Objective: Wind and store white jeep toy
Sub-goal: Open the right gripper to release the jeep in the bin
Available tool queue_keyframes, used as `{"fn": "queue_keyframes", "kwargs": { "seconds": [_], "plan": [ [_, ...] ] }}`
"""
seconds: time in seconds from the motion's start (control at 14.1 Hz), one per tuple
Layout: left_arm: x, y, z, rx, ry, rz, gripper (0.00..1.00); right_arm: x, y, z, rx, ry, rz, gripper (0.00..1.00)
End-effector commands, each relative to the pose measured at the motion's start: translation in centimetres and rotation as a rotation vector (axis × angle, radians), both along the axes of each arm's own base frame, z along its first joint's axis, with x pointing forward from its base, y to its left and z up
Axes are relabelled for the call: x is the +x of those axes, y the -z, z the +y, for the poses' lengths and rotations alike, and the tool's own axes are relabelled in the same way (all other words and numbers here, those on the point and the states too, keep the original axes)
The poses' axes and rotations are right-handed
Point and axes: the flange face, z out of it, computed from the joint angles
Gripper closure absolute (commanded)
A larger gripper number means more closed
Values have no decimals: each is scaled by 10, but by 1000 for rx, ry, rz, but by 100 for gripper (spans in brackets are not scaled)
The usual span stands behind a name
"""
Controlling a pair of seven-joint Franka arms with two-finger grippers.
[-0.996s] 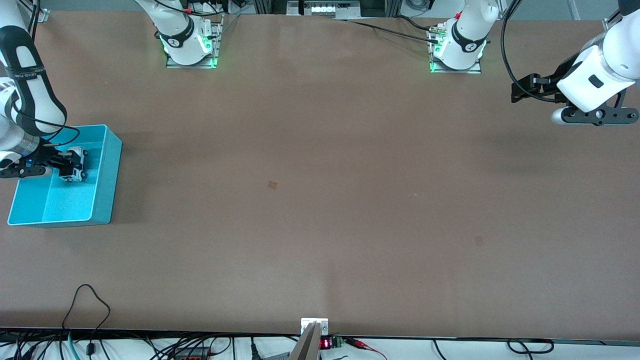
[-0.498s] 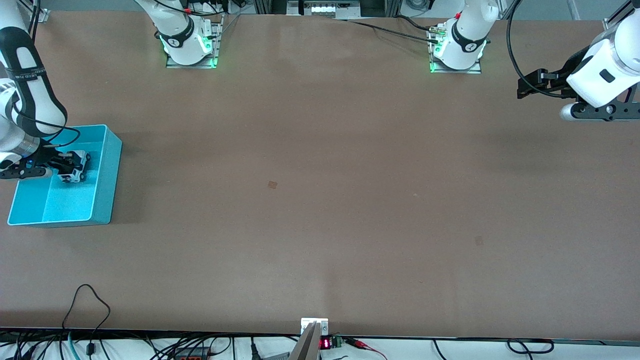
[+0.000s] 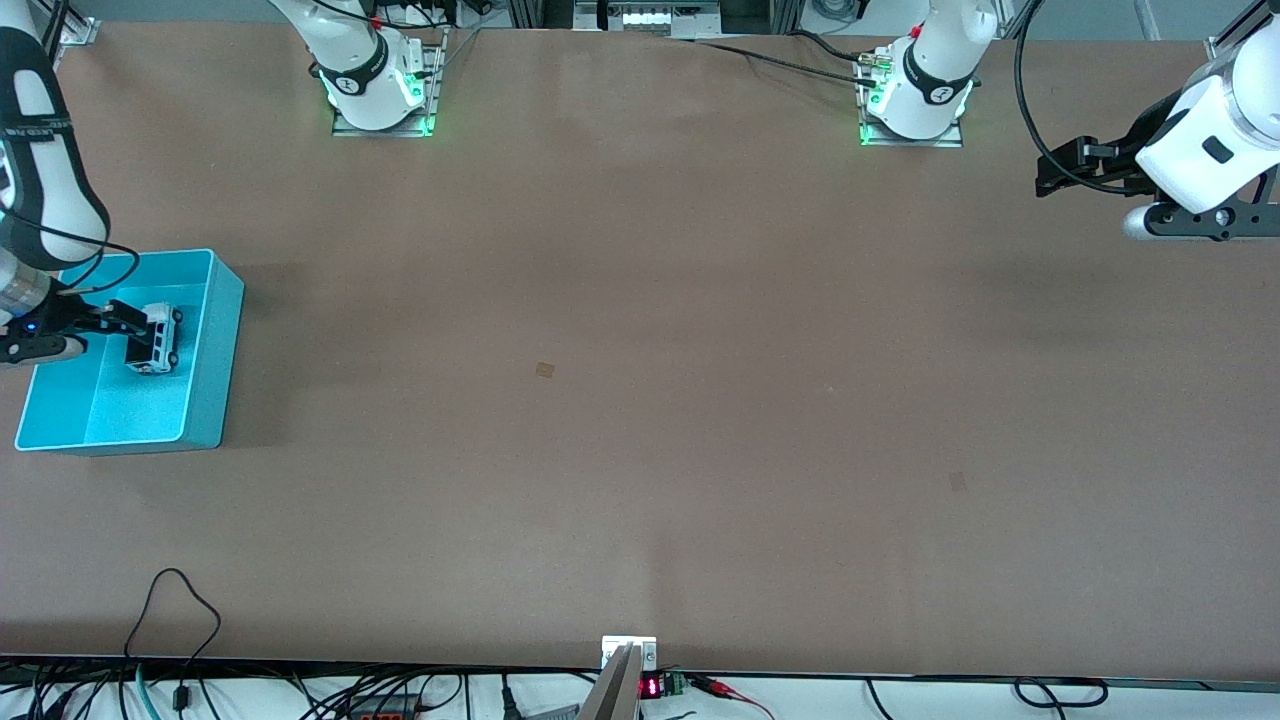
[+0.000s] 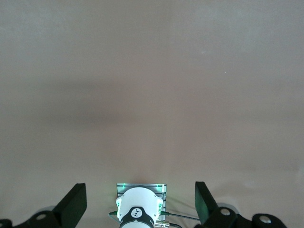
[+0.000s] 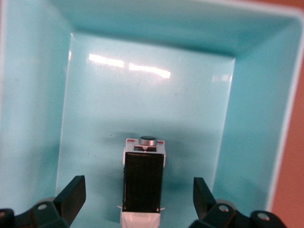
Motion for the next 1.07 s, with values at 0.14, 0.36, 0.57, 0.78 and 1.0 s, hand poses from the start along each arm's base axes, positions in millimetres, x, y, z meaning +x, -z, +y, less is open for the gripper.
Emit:
{"fn": "queue_keyframes", "kwargs": {
  "seconds": [0.14, 0.36, 0.57, 0.78, 1.0],
  "plan": [
    [2, -5, 3, -19, -1, 6, 0, 46, -101, 26, 49, -133, 70, 0],
    [2, -5, 3, -19, -1, 6, 0, 56, -151, 77, 37, -172, 38, 0],
    [4, -1, 2, -19, 0, 15, 0, 54, -187, 125, 39, -122, 27, 0],
    [12, 12, 2, -15, 0, 35, 0, 49, -218, 179, 47, -42, 27, 0],
    [12, 11, 2, -23, 0, 34, 0, 39, -238, 222, 56, 80, 46, 0]
  ]
}}
